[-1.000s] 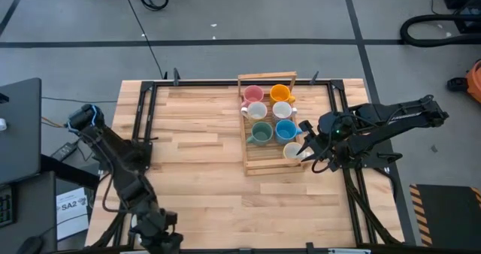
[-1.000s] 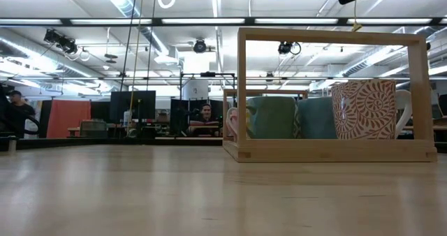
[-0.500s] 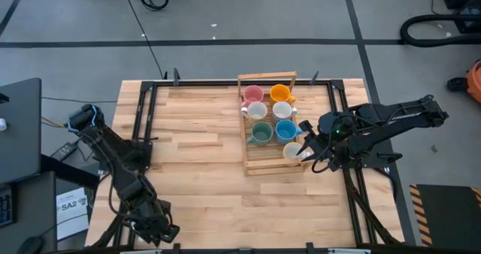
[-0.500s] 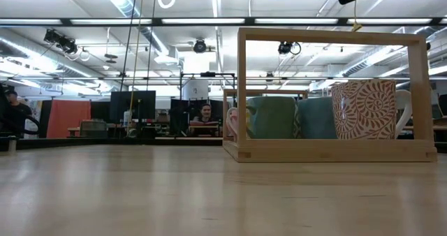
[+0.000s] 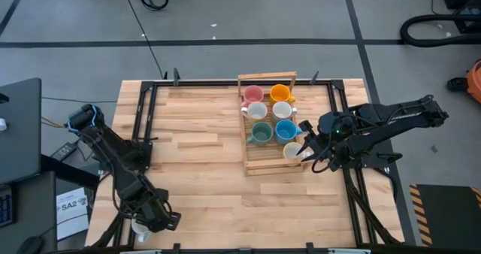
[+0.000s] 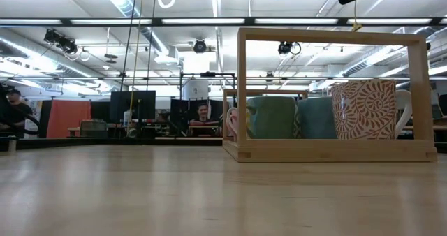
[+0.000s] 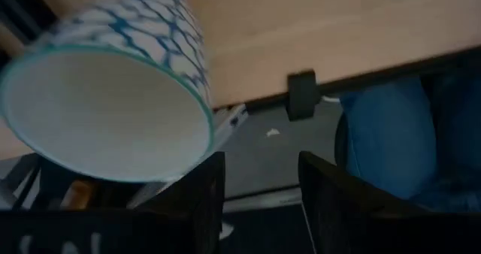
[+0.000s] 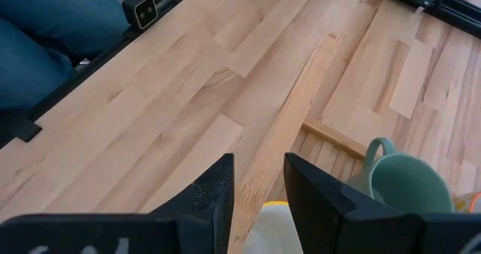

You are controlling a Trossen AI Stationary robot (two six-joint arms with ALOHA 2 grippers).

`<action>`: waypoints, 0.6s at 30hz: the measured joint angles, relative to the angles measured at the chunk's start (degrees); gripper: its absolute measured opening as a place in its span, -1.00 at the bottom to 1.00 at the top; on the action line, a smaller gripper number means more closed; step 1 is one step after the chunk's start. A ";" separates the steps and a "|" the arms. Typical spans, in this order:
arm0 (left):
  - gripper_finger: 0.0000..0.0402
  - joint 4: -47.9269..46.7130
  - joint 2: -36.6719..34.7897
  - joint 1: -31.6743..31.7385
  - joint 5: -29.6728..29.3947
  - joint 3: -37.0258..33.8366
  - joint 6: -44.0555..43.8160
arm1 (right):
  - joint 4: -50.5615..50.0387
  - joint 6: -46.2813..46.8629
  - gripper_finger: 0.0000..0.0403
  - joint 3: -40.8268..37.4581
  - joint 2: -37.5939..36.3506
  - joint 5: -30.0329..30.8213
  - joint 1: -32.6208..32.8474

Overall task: Place coffee mugs
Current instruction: Put the blue patterned mug on the shelf

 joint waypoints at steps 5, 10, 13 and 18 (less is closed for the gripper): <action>-0.13 -3.78 0.00 0.00 -0.06 0.00 -1.02 | 0.00 0.00 -0.39 0.00 0.00 0.00 0.00; -0.14 -6.89 0.00 0.00 -0.15 0.00 -1.31 | 0.00 0.00 -0.39 0.00 0.00 0.00 0.00; -0.14 -8.06 0.00 0.00 -0.26 0.00 -1.44 | 0.00 0.00 -0.39 0.00 0.00 0.00 0.00; -0.14 -9.13 0.20 0.00 -0.44 0.00 -1.51 | 0.00 0.00 -0.39 0.00 0.00 0.01 0.00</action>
